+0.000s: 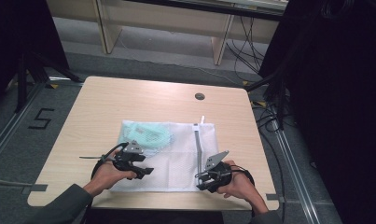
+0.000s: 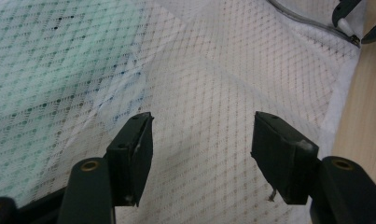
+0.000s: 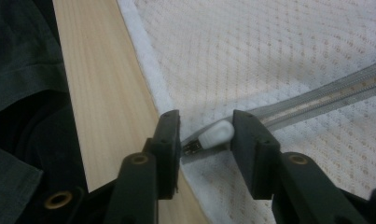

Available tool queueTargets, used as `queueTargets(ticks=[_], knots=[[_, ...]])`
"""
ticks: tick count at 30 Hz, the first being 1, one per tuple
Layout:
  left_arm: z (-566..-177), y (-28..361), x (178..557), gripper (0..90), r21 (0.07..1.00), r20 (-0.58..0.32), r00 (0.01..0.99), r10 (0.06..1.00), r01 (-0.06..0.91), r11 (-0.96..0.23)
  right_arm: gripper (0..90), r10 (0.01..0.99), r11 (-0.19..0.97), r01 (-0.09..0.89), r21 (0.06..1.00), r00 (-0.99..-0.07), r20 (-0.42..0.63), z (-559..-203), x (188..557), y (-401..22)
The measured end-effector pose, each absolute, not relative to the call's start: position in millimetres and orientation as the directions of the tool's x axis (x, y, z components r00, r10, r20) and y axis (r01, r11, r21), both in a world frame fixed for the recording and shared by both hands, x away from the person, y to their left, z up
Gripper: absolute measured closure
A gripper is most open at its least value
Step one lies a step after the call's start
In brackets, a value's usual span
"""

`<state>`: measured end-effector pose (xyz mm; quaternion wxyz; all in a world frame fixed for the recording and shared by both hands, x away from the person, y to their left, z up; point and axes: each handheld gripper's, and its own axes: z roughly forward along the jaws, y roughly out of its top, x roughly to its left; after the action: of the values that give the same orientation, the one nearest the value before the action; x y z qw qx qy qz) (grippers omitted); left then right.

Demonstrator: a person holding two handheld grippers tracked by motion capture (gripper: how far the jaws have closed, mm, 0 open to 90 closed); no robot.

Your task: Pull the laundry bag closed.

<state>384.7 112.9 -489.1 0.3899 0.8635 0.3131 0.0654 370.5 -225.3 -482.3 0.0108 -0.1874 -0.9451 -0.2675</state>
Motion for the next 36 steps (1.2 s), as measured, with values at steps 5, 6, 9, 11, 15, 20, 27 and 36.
queueTargets(ticks=[5, 6, 9, 11, 15, 20, 27, 36], knots=[[-489, 114, 386, 39.2, 0.713, -0.114, 0.807, 0.58, 0.473, -0.518, 68.1, 0.335, 0.795, 0.346, 0.498, -0.935, 0.114, -481, 370, -223], [-489, 114, 386, 39.2, 0.713, -0.115, 0.807, 0.579, 0.473, -0.518, 71.3, 0.327, 0.803, 0.337, 0.492, -0.939, 0.11, -481, 371, -222], [-490, 113, 385, 39.1, 0.711, -0.131, 0.798, 0.589, 0.489, -0.505, 74.0, 0.321, 0.802, 0.333, 0.495, -0.94, 0.113, -480, 371, -222], [-490, 113, 385, 39.0, 0.712, -0.132, 0.798, 0.588, 0.489, -0.504, 76.3, 0.311, 0.805, 0.327, 0.495, -0.943, 0.116, -479, 370, -223], [-489, 113, 385, 39.3, 0.712, -0.112, 0.814, 0.569, 0.466, -0.526, 80.4, 0.312, 0.806, 0.33, 0.49, -0.942, 0.122, -478, 370, -225], [-490, 112, 385, 39.1, 0.713, -0.116, 0.811, 0.574, 0.47, -0.521, 83.7, 0.272, 0.816, 0.286, 0.503, -0.957, 0.102, -478, 372, -224], [-488, 108, 381, 40.2, 0.744, -0.128, 0.816, 0.564, 0.455, -0.489, 86.5, 0.303, 0.813, 0.323, 0.485, -0.945, 0.12, -476, 369, -225], [-489, 70, 360, 40.2, 0.765, -0.091, 0.871, 0.484, 0.372, -0.526, 86.6, 0.344, 0.797, 0.358, 0.486, -0.931, 0.121, -471, 368, -225]])
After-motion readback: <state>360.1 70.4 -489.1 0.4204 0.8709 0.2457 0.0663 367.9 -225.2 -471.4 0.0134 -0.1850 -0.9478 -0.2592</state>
